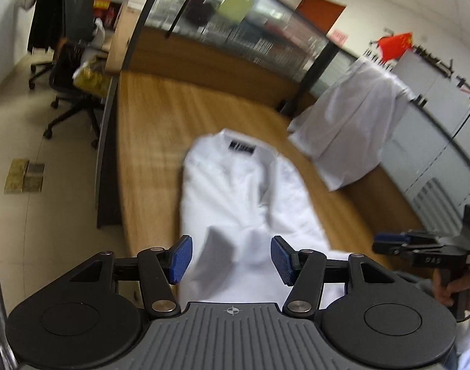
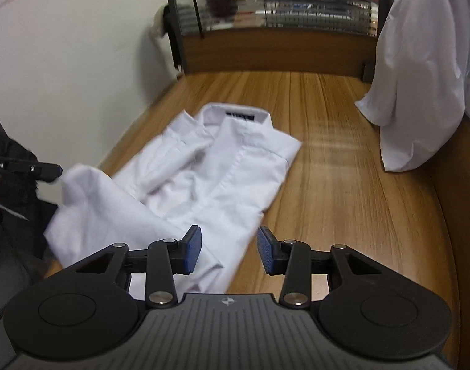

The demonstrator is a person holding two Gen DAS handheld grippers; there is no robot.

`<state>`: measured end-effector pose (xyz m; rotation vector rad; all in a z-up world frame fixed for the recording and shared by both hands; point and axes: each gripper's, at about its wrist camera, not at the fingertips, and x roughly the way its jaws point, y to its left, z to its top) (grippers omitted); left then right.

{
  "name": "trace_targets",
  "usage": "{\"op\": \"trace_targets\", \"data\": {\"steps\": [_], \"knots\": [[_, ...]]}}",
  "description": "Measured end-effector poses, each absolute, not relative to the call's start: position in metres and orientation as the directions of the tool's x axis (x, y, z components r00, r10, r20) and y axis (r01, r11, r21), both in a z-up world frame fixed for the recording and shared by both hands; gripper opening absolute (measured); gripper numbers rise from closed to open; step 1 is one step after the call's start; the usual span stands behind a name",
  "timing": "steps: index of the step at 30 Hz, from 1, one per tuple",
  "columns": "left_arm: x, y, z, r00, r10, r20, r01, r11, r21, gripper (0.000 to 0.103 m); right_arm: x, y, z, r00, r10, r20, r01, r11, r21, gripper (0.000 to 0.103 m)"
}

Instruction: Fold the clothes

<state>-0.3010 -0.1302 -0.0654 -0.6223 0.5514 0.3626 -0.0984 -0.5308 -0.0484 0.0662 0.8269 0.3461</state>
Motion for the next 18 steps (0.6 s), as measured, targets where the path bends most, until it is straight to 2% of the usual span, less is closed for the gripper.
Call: {"op": "trace_targets", "data": {"steps": [3, 5, 6, 7, 12, 15, 16, 18], "knots": [[-0.286, -0.147, -0.060, 0.801, 0.129, -0.585, -0.432, 0.800, -0.416, 0.059, -0.105, -0.526, -0.044, 0.611, 0.375, -0.697, -0.296, 0.925, 0.239, 0.044], [-0.273, -0.157, -0.062, 0.802, 0.107, -0.587, -0.403, 0.823, -0.401, 0.056, -0.108, -0.517, -0.047, 0.593, 0.402, -0.698, -0.319, 0.913, 0.255, 0.037], [-0.266, -0.162, -0.065, 0.801, 0.096, -0.591, -0.391, 0.832, -0.393, 0.053, -0.107, -0.510, -0.052, 0.576, 0.416, -0.704, -0.335, 0.906, 0.261, 0.031], [-0.259, -0.165, -0.069, 0.799, 0.092, -0.595, -0.382, 0.842, -0.382, 0.043, -0.107, -0.503, -0.056, 0.565, 0.422, -0.709, -0.349, 0.901, 0.258, 0.028], [-0.232, -0.169, -0.090, 0.768, 0.127, -0.628, -0.407, 0.854, -0.324, 0.041, -0.087, -0.481, -0.086, 0.572, 0.389, -0.722, -0.368, 0.908, 0.198, 0.027], [-0.226, -0.156, -0.107, 0.722, 0.170, -0.670, -0.476, 0.825, -0.304, 0.029, -0.070, -0.477, -0.107, 0.564, 0.376, -0.735, -0.350, 0.915, 0.200, 0.027], [-0.227, -0.153, -0.113, 0.715, 0.176, -0.676, -0.487, 0.820, -0.302, 0.022, -0.065, -0.476, -0.113, 0.561, 0.372, -0.739, -0.344, 0.917, 0.200, 0.026], [-0.231, -0.147, -0.126, 0.696, 0.179, -0.696, -0.503, 0.813, -0.294, 0.019, -0.056, -0.476, -0.128, 0.534, 0.368, -0.761, -0.330, 0.919, 0.213, 0.025]]}}
